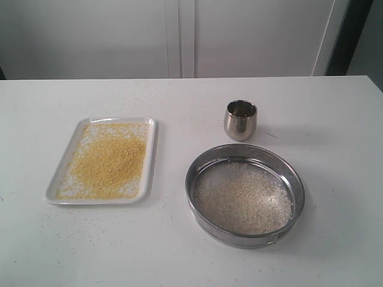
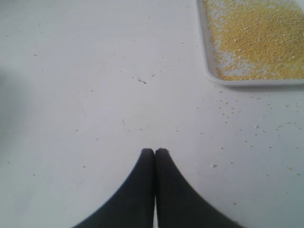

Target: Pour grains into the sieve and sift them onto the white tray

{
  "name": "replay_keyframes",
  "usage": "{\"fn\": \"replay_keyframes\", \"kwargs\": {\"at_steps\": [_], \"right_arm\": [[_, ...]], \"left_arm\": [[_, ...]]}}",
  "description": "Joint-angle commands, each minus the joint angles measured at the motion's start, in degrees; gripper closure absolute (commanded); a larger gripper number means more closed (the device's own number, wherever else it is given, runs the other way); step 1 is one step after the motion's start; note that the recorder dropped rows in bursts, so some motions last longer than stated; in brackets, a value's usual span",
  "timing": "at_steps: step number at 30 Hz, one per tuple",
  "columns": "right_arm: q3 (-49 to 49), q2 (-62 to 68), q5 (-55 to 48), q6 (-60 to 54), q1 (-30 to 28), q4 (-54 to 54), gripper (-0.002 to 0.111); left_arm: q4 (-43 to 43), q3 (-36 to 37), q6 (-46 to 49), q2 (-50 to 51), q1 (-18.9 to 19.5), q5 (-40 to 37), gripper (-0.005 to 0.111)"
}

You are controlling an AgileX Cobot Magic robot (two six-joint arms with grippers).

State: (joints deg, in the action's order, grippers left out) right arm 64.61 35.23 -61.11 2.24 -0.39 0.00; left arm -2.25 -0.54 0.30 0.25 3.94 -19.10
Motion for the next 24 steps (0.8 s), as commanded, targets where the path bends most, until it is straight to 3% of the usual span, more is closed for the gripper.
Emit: {"fn": "replay_keyframes", "kwargs": {"at_steps": [1,15,24], "right_arm": [[-0.1,-2.0,0.0,0.0,-0.3,0.0,0.108],[-0.4,-7.8,0.0,0.0,4.6,0.0,0.108],[-12.2,-15.5,3.1,0.0,4.6,0.0,0.108]], "left_arm": [[-0.2,0.5,0.2,-0.2,0.1,-0.4,0.107],[-0.2,0.5,0.2,-0.2,0.1,-0.4,0.107],[-0.2,0.5,0.2,-0.2,0.1,-0.4,0.107]]}}
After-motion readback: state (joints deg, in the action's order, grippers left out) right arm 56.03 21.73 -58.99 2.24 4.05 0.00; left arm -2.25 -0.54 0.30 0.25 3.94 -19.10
